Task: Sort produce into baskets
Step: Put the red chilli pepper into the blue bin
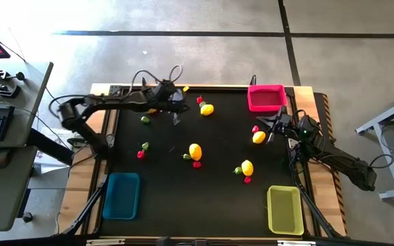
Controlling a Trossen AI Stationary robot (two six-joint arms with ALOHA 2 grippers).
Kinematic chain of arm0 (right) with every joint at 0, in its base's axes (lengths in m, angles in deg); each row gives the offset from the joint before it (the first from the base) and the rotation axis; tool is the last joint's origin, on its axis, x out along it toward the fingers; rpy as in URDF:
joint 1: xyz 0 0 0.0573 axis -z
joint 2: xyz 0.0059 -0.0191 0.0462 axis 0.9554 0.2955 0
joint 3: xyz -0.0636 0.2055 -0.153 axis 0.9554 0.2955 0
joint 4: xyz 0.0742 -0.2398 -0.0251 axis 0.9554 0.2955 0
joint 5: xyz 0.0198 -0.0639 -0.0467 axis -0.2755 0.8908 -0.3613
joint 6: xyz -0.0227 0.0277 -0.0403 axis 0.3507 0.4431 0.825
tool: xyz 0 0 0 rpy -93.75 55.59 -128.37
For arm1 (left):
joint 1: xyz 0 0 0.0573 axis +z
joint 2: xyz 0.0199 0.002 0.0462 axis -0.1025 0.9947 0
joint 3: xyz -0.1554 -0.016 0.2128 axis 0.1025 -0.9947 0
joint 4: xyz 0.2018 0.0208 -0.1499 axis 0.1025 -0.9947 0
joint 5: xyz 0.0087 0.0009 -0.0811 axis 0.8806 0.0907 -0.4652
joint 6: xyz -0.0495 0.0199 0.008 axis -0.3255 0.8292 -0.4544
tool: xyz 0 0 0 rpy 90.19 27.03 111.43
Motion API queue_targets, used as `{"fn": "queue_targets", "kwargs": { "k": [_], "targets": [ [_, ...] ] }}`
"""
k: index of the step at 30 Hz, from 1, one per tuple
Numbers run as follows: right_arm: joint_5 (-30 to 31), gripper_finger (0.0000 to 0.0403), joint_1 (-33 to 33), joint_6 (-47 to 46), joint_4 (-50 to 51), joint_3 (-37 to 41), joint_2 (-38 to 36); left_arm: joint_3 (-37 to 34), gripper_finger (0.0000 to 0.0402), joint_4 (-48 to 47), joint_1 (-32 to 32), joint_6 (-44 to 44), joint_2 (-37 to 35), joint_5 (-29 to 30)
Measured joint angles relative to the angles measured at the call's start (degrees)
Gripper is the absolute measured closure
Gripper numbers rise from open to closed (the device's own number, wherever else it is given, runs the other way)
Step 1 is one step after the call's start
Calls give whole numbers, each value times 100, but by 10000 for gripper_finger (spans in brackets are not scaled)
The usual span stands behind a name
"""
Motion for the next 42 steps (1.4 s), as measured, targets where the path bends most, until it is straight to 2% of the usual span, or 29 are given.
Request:
{"fn": "queue_targets", "kwargs": {
  "k": [6,8,14,17,22,24,33,42],
  "targets": [
    [2,402,2,0,0,1,0,594,398,-5,19,407,676,627],
    [0,402,0,-2,-1,-1,0,866,398,-162,102,502,896,636],
    [0,402,0,-2,0,-1,-2,1679,401,-895,514,187,1537,333],
    [2,402,0,-2,0,-1,-2,1970,397,-1009,721,-308,1809,255],
    [1,402,1,-2,0,0,-2,2255,371,-1117,1004,-904,2182,-622],
    [0,402,0,-2,-1,1,-2,2330,356,-1050,1064,-998,2295,-765],
    [0,402,0,-2,-1,1,0,2518,289,-998,1119,-1336,2673,-861],
    [2,402,1,-2,-1,0,0,2732,278,-950,1168,-1395,2987,-896]
  ]
}}
